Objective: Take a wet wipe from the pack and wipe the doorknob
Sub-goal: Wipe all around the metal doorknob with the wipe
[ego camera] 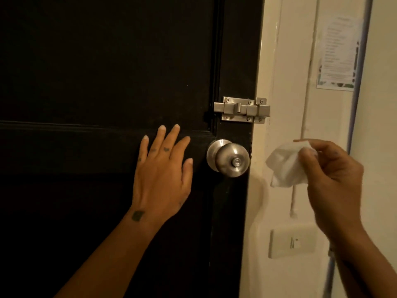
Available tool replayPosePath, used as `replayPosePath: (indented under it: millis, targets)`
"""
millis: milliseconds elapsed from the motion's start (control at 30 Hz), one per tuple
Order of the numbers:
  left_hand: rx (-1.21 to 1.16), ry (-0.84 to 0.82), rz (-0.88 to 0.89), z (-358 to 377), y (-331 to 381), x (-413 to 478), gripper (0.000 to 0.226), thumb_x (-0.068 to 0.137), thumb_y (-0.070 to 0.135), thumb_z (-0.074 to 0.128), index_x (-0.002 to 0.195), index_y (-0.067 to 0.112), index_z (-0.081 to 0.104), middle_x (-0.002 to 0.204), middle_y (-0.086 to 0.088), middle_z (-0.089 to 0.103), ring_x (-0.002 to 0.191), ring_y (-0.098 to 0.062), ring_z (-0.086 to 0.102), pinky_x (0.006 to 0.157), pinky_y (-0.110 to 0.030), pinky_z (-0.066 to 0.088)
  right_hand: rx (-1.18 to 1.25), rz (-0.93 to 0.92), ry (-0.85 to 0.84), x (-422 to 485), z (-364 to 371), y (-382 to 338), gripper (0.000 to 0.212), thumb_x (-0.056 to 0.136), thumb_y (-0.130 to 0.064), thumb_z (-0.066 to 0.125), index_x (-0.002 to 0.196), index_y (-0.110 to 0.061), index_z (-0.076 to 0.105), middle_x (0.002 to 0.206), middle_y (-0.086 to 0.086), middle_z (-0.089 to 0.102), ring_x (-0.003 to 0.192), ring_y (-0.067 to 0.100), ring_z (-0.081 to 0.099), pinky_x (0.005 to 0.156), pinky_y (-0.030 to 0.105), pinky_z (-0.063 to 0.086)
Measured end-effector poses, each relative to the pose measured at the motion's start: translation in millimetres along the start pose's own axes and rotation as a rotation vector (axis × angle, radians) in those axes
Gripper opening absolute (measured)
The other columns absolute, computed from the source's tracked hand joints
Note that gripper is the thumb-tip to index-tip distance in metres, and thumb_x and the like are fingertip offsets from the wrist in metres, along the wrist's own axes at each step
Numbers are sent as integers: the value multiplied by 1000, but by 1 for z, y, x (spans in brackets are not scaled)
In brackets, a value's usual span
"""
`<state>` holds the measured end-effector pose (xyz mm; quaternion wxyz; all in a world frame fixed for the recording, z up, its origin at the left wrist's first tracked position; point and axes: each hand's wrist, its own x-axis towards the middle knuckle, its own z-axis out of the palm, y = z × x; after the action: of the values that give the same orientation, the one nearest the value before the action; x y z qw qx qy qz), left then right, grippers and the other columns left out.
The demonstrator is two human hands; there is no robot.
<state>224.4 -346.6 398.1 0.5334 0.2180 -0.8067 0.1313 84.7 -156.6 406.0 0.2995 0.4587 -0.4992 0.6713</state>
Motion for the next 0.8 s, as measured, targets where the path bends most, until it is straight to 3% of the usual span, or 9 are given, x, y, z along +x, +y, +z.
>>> replayPosePath:
  millis: [133, 267, 333, 367, 433, 500, 567, 633, 800]
  targets:
    - [-79, -39, -25, 5, 14, -22, 46, 92, 33, 37, 134, 19, 45, 152, -3, 27, 138, -15, 6, 111, -41, 3, 4, 152, 119, -4, 35, 10, 28, 89, -8, 52, 80, -34, 56, 81, -12, 62, 70, -9, 59, 61, 10, 48]
    - [68, -210, -68, 19, 13, -34, 60, 90, 42, 20, 141, 29, -8, 142, 8, -35, 129, -13, -37, 107, -40, -15, 143, 309, 19, -17, 61, 6, 20, 92, -12, 49, 84, -29, 57, 86, 0, 66, 74, 5, 62, 61, 18, 49]
    - [117, -243, -60, 22, 11, -41, 59, 91, 41, 19, 136, 29, -18, 135, 8, -44, 123, -14, -44, 106, -41, -17, 221, 388, 2, -28, 56, 3, 16, 92, -15, 48, 87, -26, 58, 86, -1, 66, 73, 6, 63, 58, 20, 48]
    - [115, -250, -51, 22, 11, -46, 59, 92, 40, 21, 139, 28, -13, 139, 7, -39, 126, -16, -40, 107, -42, -15, 275, 427, -6, -35, 51, 2, 16, 92, -16, 47, 87, -26, 58, 84, -2, 66, 72, 5, 63, 56, 18, 47]
    - [21, -226, -17, 17, 13, -57, 55, 91, 35, 30, 144, 21, 21, 153, -1, -1, 138, -21, -9, 109, -45, 1, 361, 487, -47, -52, 39, -1, 18, 91, -17, 48, 84, -27, 60, 81, -4, 68, 74, 7, 63, 57, 19, 48]
    - [-210, -150, -47, 11, 18, -73, 50, 86, 32, 35, 133, 20, 46, 146, 4, 31, 138, -17, 16, 110, -42, 10, 404, 525, -91, -72, 28, -4, 13, 85, -22, 53, 81, -29, 62, 80, -6, 70, 75, 9, 63, 61, 24, 49]
    - [-468, -170, -194, 4, 26, -92, 42, 87, 34, 38, 127, 34, 49, 138, 21, 36, 135, 3, 22, 113, -29, 13, 449, 584, -115, -93, 17, -3, 11, 75, -32, 54, 82, -30, 62, 81, -6, 70, 76, 10, 63, 61, 26, 48]
    - [-823, -267, -381, -2, 34, -113, 27, 90, 34, 47, 112, 49, 53, 124, 32, 49, 119, 16, 40, 102, -12, 31, 482, 652, -133, -115, 8, -1, 16, 71, -34, 54, 85, -28, 58, 79, -5, 71, 75, 9, 63, 58, 24, 49]
    - [-1262, -628, -696, 5, 54, -159, 24, 77, 43, 57, 101, 44, 59, 101, 25, 65, 93, 17, 57, 71, 0, 44, 504, 828, -209, -168, -5, 6, 18, 70, -32, 56, 83, -21, 54, 73, 1, 71, 70, 11, 64, 55, 21, 50]
